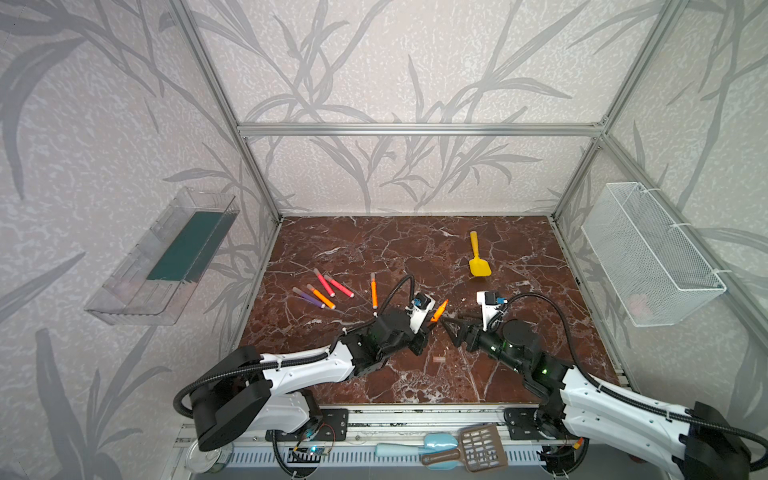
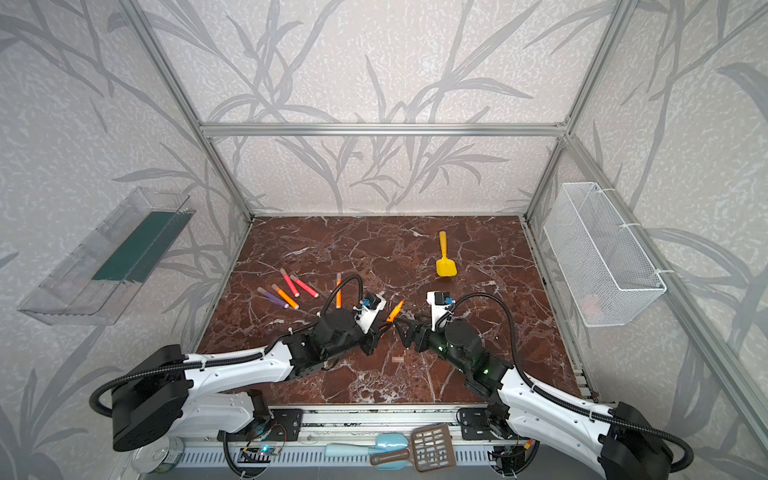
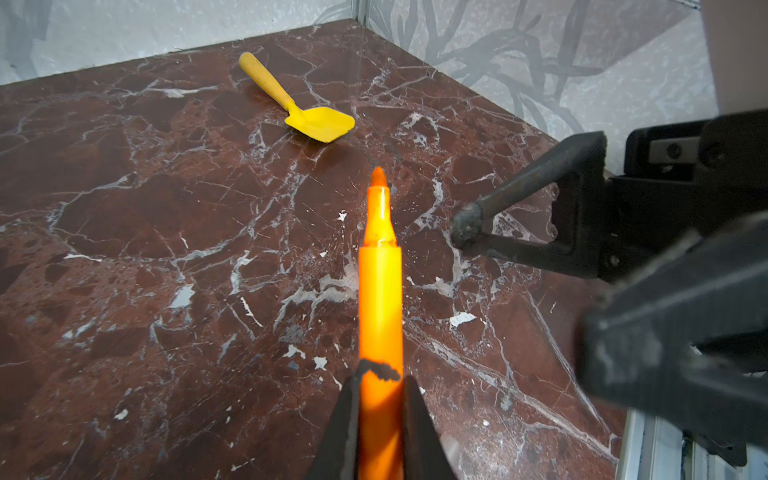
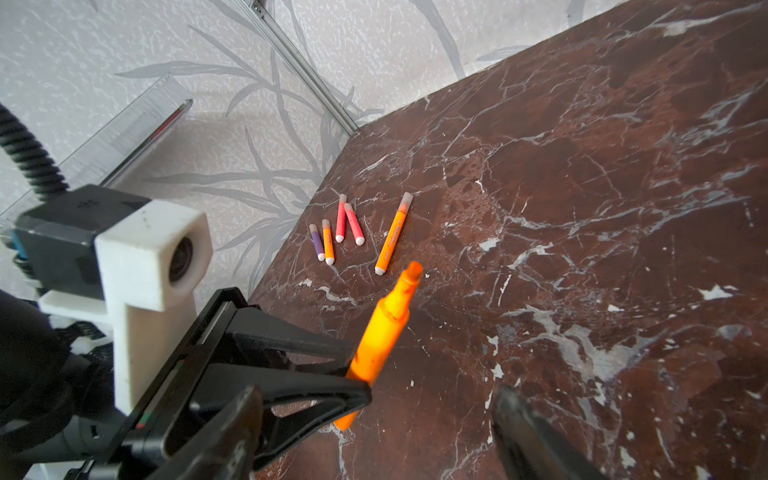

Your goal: Insert the pens into the pen caps

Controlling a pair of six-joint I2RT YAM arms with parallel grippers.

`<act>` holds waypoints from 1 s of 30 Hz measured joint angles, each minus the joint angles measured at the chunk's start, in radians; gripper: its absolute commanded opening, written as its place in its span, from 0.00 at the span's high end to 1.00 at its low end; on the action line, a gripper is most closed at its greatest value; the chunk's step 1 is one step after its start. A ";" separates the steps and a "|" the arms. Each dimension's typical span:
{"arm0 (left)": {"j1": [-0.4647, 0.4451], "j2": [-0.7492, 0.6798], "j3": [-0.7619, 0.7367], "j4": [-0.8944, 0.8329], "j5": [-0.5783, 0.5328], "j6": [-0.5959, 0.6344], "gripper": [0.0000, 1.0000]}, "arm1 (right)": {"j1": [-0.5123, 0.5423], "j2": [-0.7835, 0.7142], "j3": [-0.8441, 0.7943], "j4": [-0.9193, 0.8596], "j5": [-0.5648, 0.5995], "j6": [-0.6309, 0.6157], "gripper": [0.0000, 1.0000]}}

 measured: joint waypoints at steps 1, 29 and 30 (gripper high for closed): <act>-0.008 0.011 0.003 0.002 -0.005 0.006 1.00 | 0.003 0.013 0.006 0.000 0.000 0.000 0.20; -0.082 0.059 0.015 0.082 -0.076 0.081 0.98 | 0.007 0.182 0.051 0.101 0.044 0.059 0.90; -0.082 0.059 0.015 0.082 -0.078 0.082 0.93 | 0.007 0.183 0.051 0.101 0.043 0.061 0.92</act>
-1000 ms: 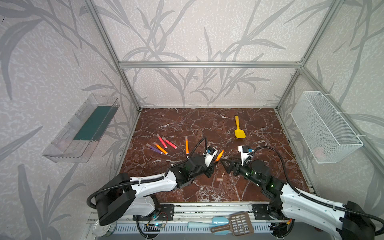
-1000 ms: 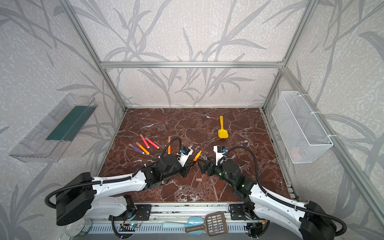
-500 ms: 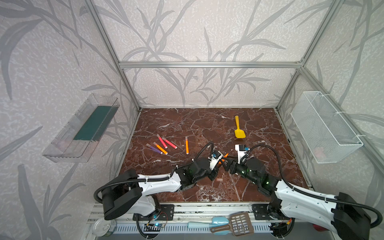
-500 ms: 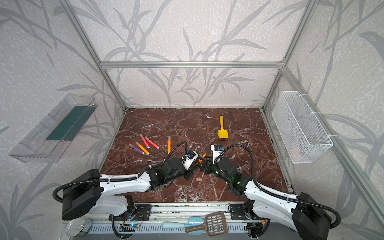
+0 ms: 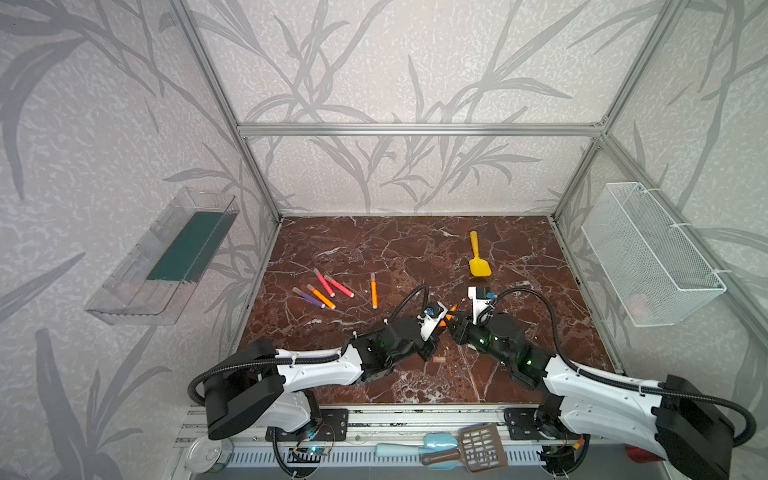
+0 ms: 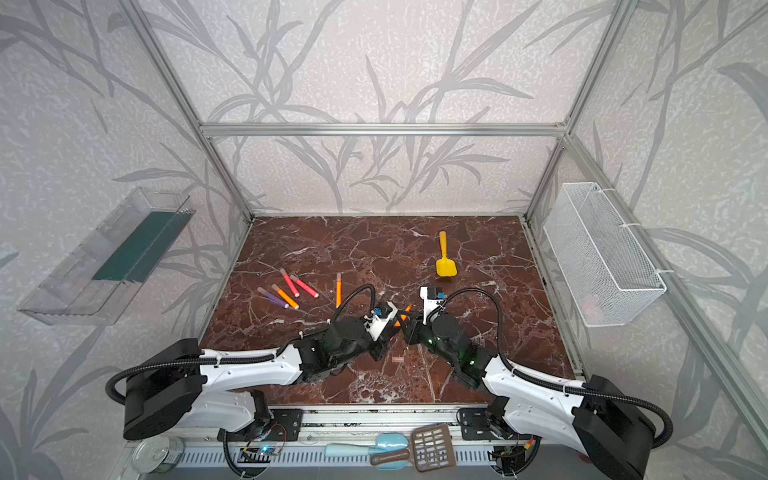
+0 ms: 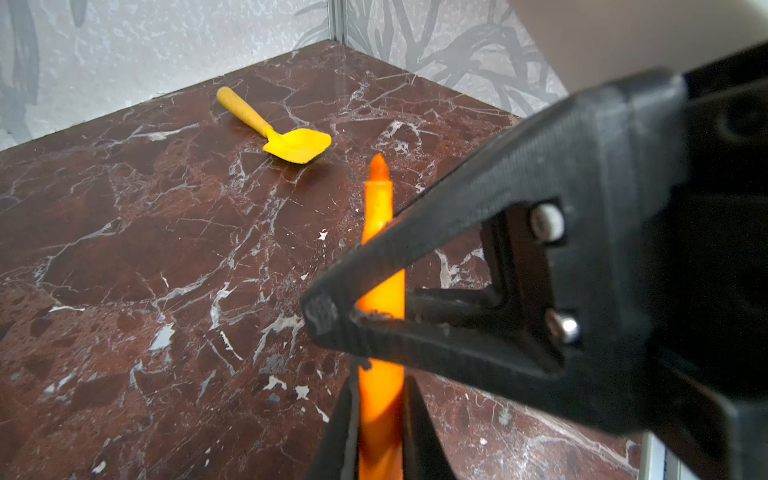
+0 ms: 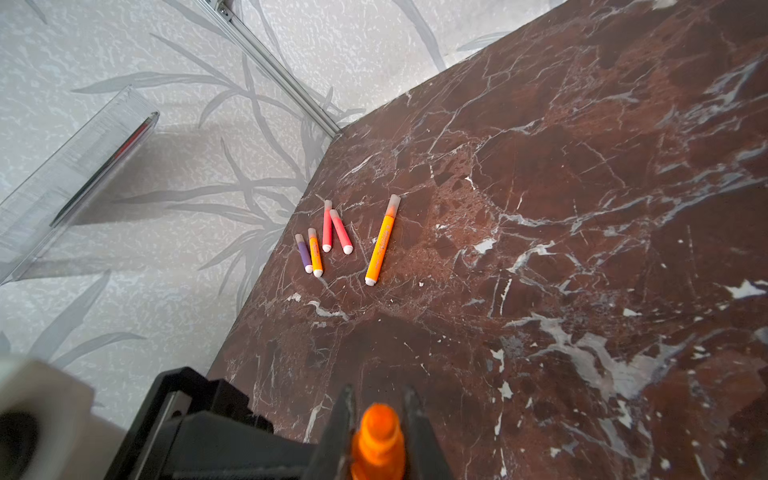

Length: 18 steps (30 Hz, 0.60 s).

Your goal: Insert the pens into the pen caps

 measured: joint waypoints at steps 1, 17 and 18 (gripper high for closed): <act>0.000 0.000 0.000 -0.001 -0.004 0.000 0.87 | 0.001 0.005 0.000 0.004 0.000 0.002 0.94; -0.005 0.032 0.019 -0.016 -0.087 0.001 0.64 | 0.018 0.060 0.017 0.030 -0.018 0.010 1.00; -0.005 0.034 0.019 -0.016 -0.090 0.001 0.64 | 0.019 0.059 0.017 0.031 -0.018 0.010 1.00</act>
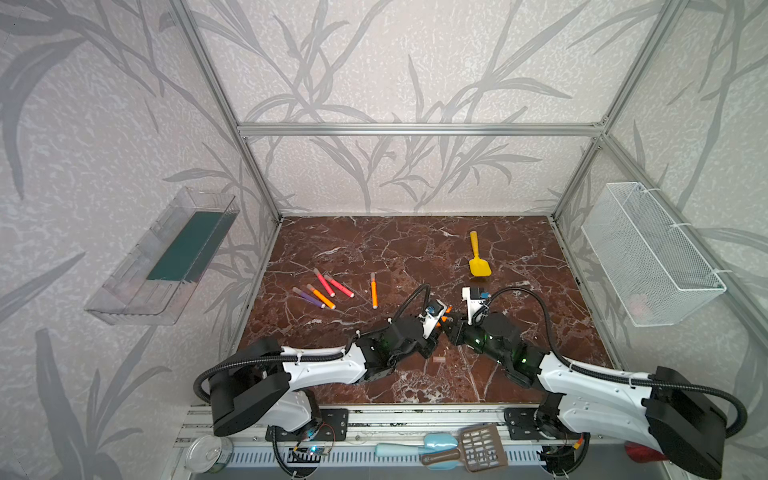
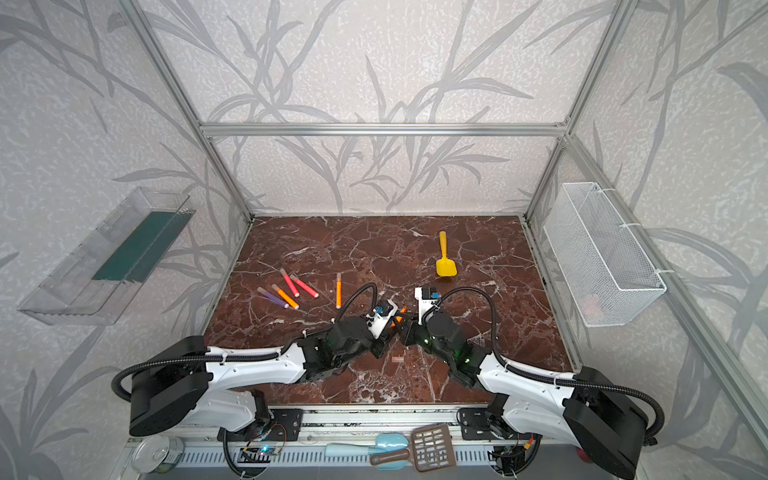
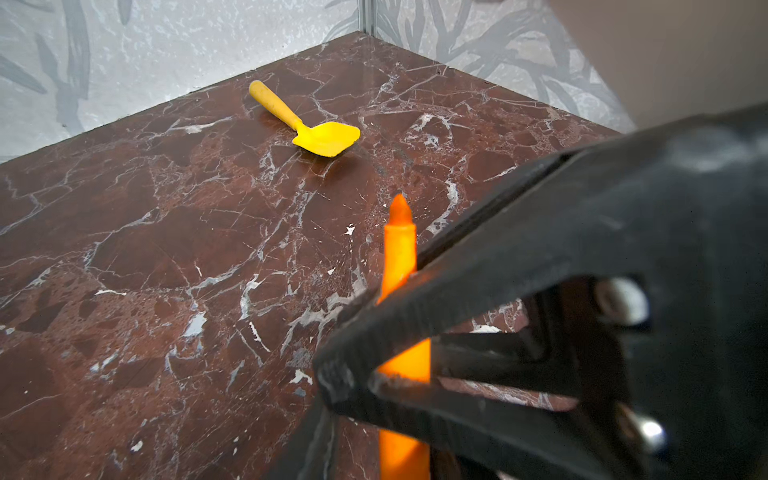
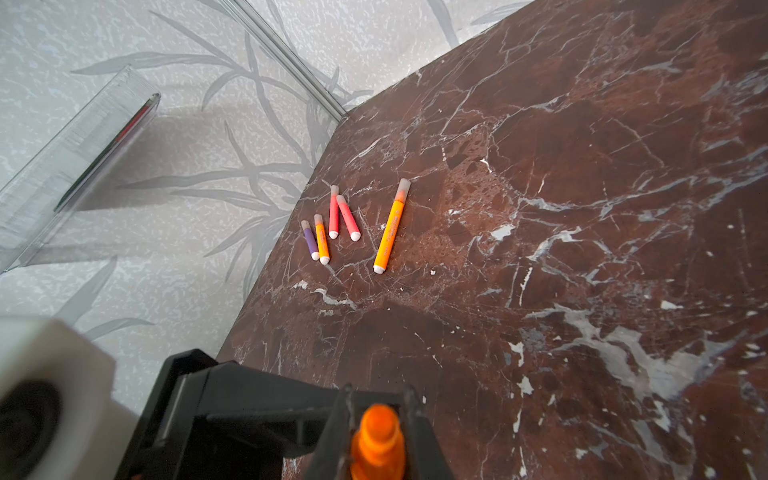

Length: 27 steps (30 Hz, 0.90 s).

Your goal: Insert the pens into the pen caps

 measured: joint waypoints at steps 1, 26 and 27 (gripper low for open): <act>0.000 0.003 0.000 0.000 -0.002 0.000 0.63 | 0.000 0.000 0.000 -0.001 0.000 0.000 1.00; 0.003 0.023 0.000 0.016 -0.106 -0.021 1.00 | 0.005 -0.016 0.004 -0.033 0.016 0.003 0.31; 0.009 0.021 0.000 0.004 -0.133 -0.032 1.00 | 0.009 -0.028 0.007 -0.060 0.021 -0.001 0.30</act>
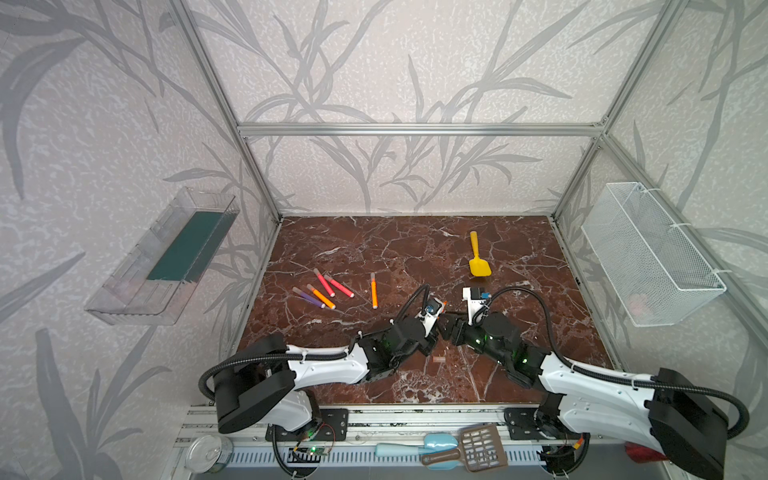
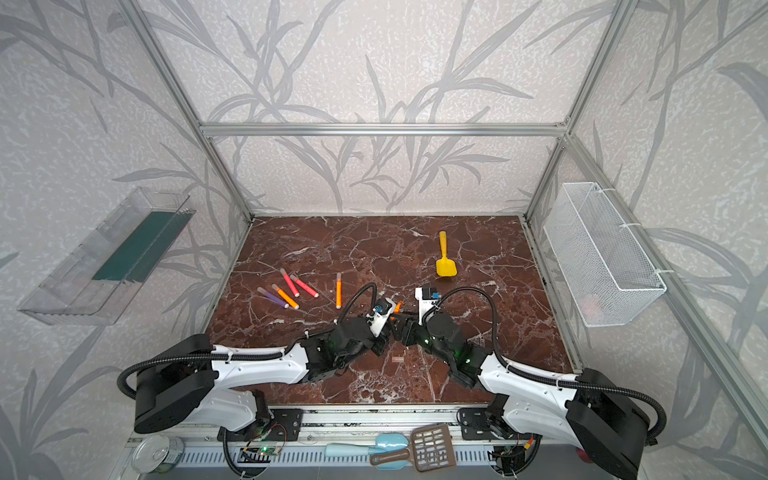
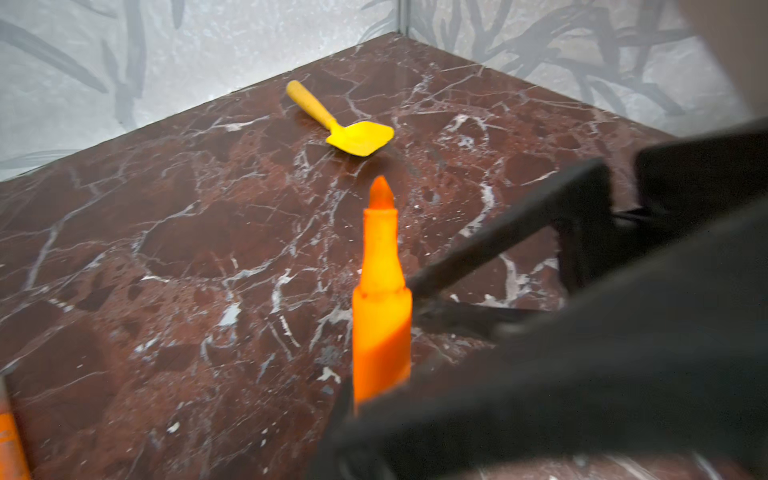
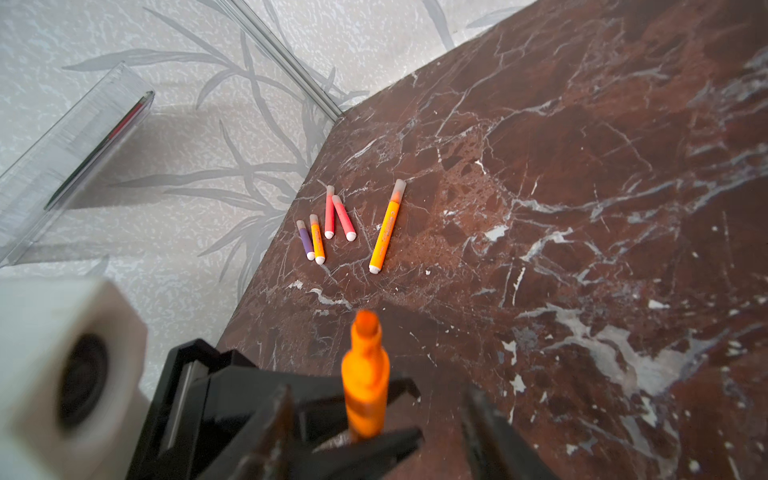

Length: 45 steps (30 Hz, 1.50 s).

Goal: Insert the pens into the pen caps
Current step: 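Move the right gripper down to grasp a pale cap on the table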

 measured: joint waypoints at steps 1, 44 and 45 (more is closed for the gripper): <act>0.009 -0.003 0.001 -0.019 -0.028 -0.013 1.00 | 0.006 -0.013 0.003 -0.029 0.008 -0.002 0.29; 0.127 -0.265 -0.141 -0.244 -0.274 -0.264 1.00 | 0.243 0.430 0.108 -0.095 -0.024 0.159 0.32; 0.127 -0.266 -0.142 -0.244 -0.274 -0.264 1.00 | 0.243 0.443 0.123 -0.102 -0.013 0.155 0.32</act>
